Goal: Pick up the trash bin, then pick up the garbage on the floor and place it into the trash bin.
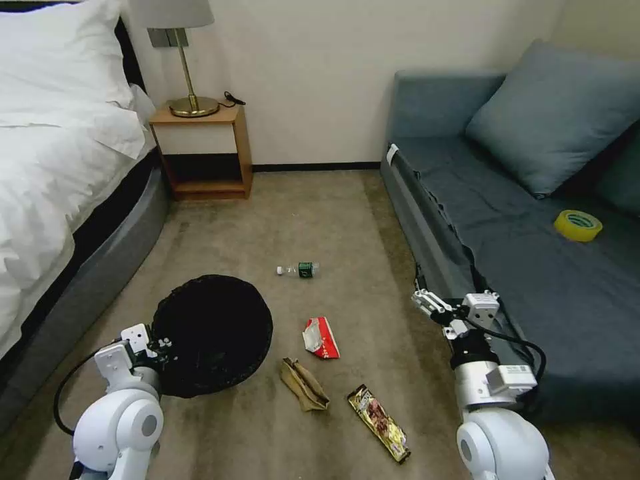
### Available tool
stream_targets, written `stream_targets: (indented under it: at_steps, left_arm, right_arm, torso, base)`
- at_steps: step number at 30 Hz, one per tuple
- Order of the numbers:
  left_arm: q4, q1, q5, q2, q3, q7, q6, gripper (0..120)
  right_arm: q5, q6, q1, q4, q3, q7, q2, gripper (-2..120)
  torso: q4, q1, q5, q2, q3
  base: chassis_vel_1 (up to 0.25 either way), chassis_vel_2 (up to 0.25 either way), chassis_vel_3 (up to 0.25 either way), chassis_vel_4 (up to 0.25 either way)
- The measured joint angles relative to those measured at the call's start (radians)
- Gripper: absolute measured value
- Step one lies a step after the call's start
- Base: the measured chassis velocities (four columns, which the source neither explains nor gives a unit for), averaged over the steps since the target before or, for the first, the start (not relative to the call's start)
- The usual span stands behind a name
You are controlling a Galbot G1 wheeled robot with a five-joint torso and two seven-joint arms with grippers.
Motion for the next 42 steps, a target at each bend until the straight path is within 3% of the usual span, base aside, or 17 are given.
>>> stream_targets:
  at_steps: [2, 6, 7, 10, 12, 18, 22, 24, 28, 29, 37, 42]
  left_arm:
    - [-0.002, 0.0, 0.001, 0.0, -0.003, 0.001, -0.001, 3]
    - [-0.008, 0.001, 0.002, -0.005, -0.012, 0.009, -0.006, 3]
    - [-0.008, 0.001, 0.002, -0.005, -0.012, 0.009, -0.006, 3]
    - [0.001, 0.002, 0.002, -0.01, -0.013, 0.015, -0.013, 3]
    - [0.009, 0.002, 0.003, -0.013, -0.016, 0.019, -0.018, 3]
    - [0.027, 0.004, 0.007, -0.018, -0.02, 0.027, -0.029, 3]
    - [0.026, 0.001, 0.01, -0.02, -0.017, 0.03, -0.031, 3]
    - [0.026, 0.001, 0.01, -0.02, -0.017, 0.03, -0.031, 3]
    - [0.024, 0.005, 0.025, -0.035, -0.005, 0.036, -0.036, 3]
    - [0.024, 0.005, 0.025, -0.035, -0.005, 0.036, -0.036, 3]
    - [0.027, 0.013, 0.042, -0.05, -0.002, 0.04, -0.043, 3]
    - [0.035, 0.015, 0.047, -0.051, -0.003, 0.042, -0.047, 3]
  right_arm:
    - [0.037, -0.022, 0.005, -0.008, -0.023, 0.02, -0.029, 100]
    - [0.375, -0.127, 0.048, -0.041, -0.21, 0.196, -0.306, 100]
    - [0.375, -0.127, 0.048, -0.041, -0.21, 0.196, -0.306, 100]
    - [0.465, -0.089, 0.086, -0.098, -0.332, 0.295, -0.449, 100]
    - [0.461, -0.058, 0.096, -0.12, -0.356, 0.301, -0.492, 100]
    - [0.426, -0.06, 0.103, -0.137, -0.353, 0.284, -0.521, 100]
    - [0.468, -0.189, 0.093, -0.128, -0.356, 0.189, -0.538, 100]
    - [0.471, -0.194, 0.093, -0.127, -0.356, 0.186, -0.539, 100]
    - [0.566, -0.372, 0.118, -0.132, -0.354, 0.039, -0.573, 100]
    - [0.566, -0.372, 0.118, -0.132, -0.354, 0.039, -0.573, 100]
    - [0.44, -0.565, 0.264, -0.257, -0.408, -0.197, -0.608, 100]
    - [0.396, -0.591, 0.331, -0.315, -0.454, -0.264, -0.588, 100]
  torso:
    - [0.0, 0.0, 0.0001, 0.0, 0.0]
    - [0.0003, 0.0, 0.0001, 0.0, 0.0]
    - [0.0003, 0.0, 0.0001, 0.0, 0.0]
    - [0.0002, 0.0, 0.0004, 0.0, 0.0]
    - [0.0001, 0.0, 0.0001, 0.0, 0.0]
    - [0.0001, 0.0, 0.0, 0.0, 0.0]
    - [0.0, 0.0, 0.0002, 0.0, 0.0]
    - [-0.0001, 0.0, 0.0002, 0.0, 0.0]
    - [0.0001, 0.0, 0.0, 0.0, 0.0]
    - [0.0001, 0.0, 0.0, 0.0, 0.0]
    - [0.0, 0.0, -0.0001, 0.0, 0.0]
    - [0.0003, 0.0, 0.0002, 0.0, 0.0]
  base:
    - [0.0, 0.0, 0.0, 0.0]
    - [0.0, 0.0, 0.0, 0.0]
    - [0.0, 0.0, 0.0, 0.0]
    - [0.0, 0.0, 0.0, 0.0]
    - [0.0, 0.0, 0.0, 0.0]
    - [0.0, 0.0, 0.0, 0.0]
    - [0.0, 0.0, 0.0, 0.0]
    - [0.0, 0.0, 0.0, 0.0]
    - [0.0, 0.0, 0.0, 0.0]
    - [0.0, 0.0, 0.0, 0.0]
    - [0.0, 0.0, 0.0, 0.0]
    - [0.0, 0.0, 0.0, 0.0]
